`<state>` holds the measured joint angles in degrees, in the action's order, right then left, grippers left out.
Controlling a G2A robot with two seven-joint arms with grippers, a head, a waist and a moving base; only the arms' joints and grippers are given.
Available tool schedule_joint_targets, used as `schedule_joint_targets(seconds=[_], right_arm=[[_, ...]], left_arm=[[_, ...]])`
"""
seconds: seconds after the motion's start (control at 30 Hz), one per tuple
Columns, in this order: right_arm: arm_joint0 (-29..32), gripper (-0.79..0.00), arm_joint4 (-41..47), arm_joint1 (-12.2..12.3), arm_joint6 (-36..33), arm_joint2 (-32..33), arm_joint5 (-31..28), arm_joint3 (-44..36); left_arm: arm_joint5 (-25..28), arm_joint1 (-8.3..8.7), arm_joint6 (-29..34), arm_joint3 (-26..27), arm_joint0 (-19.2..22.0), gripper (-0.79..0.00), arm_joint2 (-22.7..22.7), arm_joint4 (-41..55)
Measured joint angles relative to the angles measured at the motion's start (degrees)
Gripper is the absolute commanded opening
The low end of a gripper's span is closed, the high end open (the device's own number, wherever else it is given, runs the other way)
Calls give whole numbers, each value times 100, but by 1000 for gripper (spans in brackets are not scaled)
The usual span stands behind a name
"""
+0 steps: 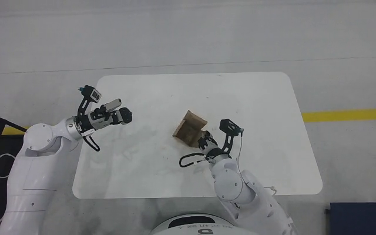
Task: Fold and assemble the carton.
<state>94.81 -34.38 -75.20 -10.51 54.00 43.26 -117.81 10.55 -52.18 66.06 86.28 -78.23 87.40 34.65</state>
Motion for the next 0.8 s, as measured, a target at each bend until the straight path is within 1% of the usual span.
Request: schedule_joint_targets(seconds=[0.07,0.1,0.13,0.2,0.23,0.27,0.3,0.33,0.4,0.47,0.53,0.57,0.67,0.7,0.8], right_arm=[[-44,-779,-278,34,-284,-10,170,-75],[-87,-693,-513,64,-509,-39,267,-89],[-130,-628,-707,89,-722,-66,331,-95],[-251,-413,-1043,135,-1221,-77,413,-136],[-303,-357,-1114,147,-1404,-65,412,-148],[-353,-145,-1126,153,-1551,-39,387,-162],[-402,-25,-1092,155,-1662,7,328,-176],[-422,0,-1044,153,-1673,48,270,-197],[-379,-6,-814,138,-1500,159,52,-306],[-245,-117,-553,129,-1246,272,-210,-431],[-6,-148,-272,130,-905,431,-541,-556],[113,-182,-188,135,-756,506,-656,-590],[541,-203,73,150,-340,742,-867,-655],[709,-219,161,156,-218,831,-890,-654],[1089,-320,310,173,12,1006,-966,-652]], left_arm=[[0,0,0,0,0,0,0,0],[0,0,0,0,0,0,0,0],[0,0,0,0,0,0,0,0],[0,0,0,0,0,0,0,0],[0,0,0,0,0,0,0,0],[0,0,0,0,0,0,0,0],[0,0,0,0,0,0,0,0],[0,0,0,0,0,0,0,0],[0,0,0,0,0,0,0,0],[0,0,0,0,0,0,0,0],[1,0,-3,3,-2,0,-1,-3],[12,0,-35,23,-13,0,-11,-44],[202,15,-209,145,-69,0,-105,-721],[259,25,-307,159,-71,0,-171,-1160],[224,34,-565,315,10,0,-472,-2400]])
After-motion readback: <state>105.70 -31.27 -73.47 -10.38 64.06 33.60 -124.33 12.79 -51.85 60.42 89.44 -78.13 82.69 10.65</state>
